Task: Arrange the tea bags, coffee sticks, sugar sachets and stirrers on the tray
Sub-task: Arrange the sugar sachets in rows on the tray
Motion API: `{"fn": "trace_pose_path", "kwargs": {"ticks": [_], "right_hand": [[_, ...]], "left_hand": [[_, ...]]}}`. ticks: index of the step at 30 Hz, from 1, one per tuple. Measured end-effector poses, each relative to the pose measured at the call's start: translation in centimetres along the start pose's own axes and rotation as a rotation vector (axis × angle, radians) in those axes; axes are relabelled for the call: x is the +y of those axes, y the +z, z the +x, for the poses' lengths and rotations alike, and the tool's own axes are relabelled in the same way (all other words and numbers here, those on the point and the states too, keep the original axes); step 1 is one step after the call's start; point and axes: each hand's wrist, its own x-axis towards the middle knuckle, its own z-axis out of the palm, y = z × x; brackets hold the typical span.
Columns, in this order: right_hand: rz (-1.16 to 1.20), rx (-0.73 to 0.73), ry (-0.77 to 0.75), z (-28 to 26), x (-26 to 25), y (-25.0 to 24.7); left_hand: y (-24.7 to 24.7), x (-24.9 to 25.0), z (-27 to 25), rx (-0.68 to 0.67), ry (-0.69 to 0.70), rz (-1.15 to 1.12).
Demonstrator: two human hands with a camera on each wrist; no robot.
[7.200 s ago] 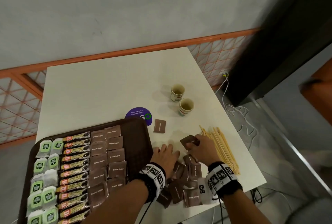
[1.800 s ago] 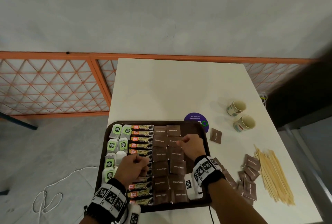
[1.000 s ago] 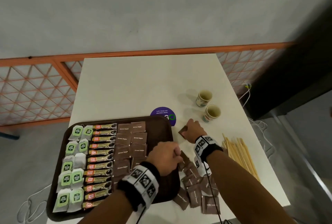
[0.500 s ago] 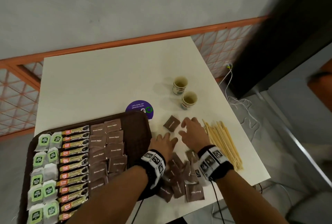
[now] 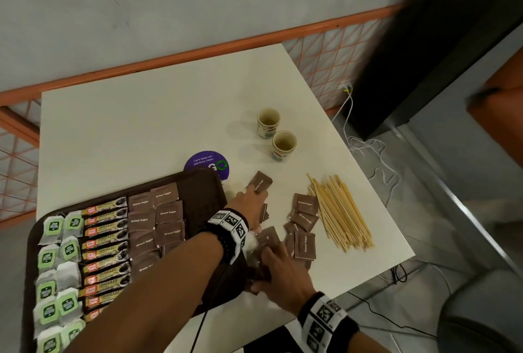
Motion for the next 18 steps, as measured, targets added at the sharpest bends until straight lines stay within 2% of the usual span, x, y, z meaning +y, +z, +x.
{"fn": "trace_pose_path", "kwargs": {"ticks": [4,7,9,12,15,18], "right_hand": [[0.061,0.043,0.028,1.4,0.8,-1.8],[0.203,0.084,0.057,0.8,1.7,-4.2],[0.195,0.166,0.082,-0.7,3.0,-5.0],[0.119,0.111,0.069,-3.1,3.8,-4.0],[0.113,0.052,0.063,-4.3,3.0,-2.6],[0.118,0.115,0.121,-4.2,3.5,-2.1]], "left_hand": [[-0.4,-0.5,-0.7,0.042,0.015,-0.074],[-1.3,-0.1,-1.7,0.056,0.052,-0.069],[-1.4,0.4,-2.8,0.024,0.13,0.003],[0.4,1.2,-4.7,0.004,0.233,0.225],[3.5,2.2,-6.1,-0.032,0.245,0.455],[5.1,3.1,-6.4,-0.036,0.226,0.474]]}}
